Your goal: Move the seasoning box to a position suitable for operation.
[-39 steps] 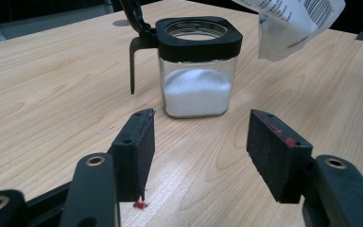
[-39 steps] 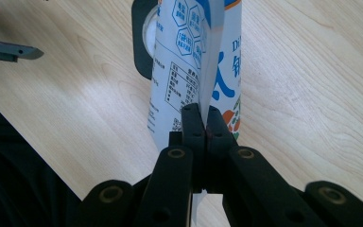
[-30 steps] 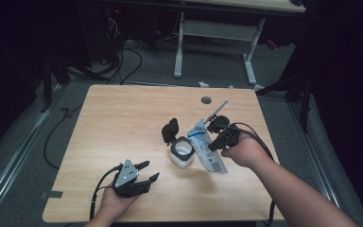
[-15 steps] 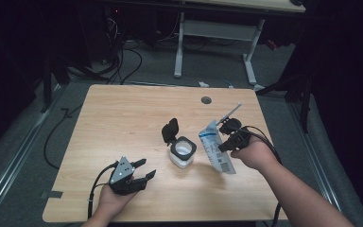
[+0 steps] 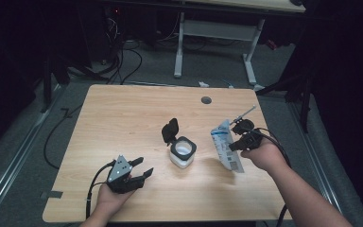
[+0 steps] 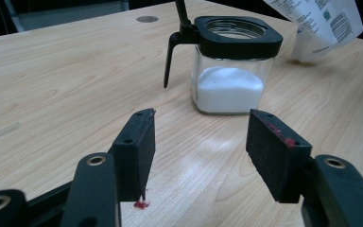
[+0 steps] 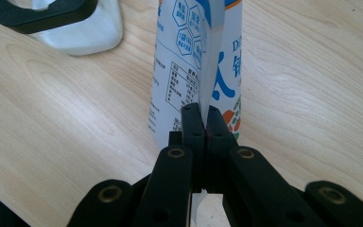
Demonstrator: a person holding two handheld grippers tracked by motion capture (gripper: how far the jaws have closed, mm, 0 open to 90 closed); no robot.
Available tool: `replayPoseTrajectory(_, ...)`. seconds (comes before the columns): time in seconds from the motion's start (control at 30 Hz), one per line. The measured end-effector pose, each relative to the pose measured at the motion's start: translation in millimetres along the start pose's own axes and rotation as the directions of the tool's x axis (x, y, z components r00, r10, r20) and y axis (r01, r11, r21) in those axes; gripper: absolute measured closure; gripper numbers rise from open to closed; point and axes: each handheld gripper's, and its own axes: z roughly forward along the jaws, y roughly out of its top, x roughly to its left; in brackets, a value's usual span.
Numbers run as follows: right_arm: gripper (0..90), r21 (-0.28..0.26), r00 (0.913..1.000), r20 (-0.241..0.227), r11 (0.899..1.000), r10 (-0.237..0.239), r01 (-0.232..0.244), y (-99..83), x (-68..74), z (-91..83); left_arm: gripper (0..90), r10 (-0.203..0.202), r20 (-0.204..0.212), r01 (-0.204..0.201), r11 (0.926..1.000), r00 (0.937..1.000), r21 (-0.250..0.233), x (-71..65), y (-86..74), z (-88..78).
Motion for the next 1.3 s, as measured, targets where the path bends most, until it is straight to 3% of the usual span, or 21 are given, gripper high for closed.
replayPoseTrajectory(0.53, 90.0, -0.030, 0.9988, 0.030, 0.999, 0.040, -0.039, -8.1, -19.3, 2.1, 45.0, -0.028, 0.012, 0.028, 0.9995, 0.9995, 0.011, 3.3, -0.2, -0.1)
replayPoseTrajectory(0.83, 89.9, -0.076, 0.9979, 0.034, 0.996, 0.055, -0.053, -12.1, -23.2, 0.0, 45.1, -0.061, 0.011, 0.061, 0.9981, 0.9981, -0.002, 8.7, -0.7, -2.3)
replayPoseTrajectory(1.07, 89.9, -0.119, 0.9970, 0.038, 0.991, 0.067, -0.062, -17.4, -24.3, -3.9, 43.3, -0.063, 0.003, 0.063, 0.9980, 0.9980, 0.001, 11.2, -2.6, -1.9)
replayPoseTrajectory(1.3, 90.0, -0.190, 0.9962, 0.042, 0.980, 0.076, -0.067, -21.7, -22.7, -5.6, 43.3, -0.069, -0.004, 0.069, 0.9976, 0.9976, -0.002, 12.8, -3.3, -2.8)
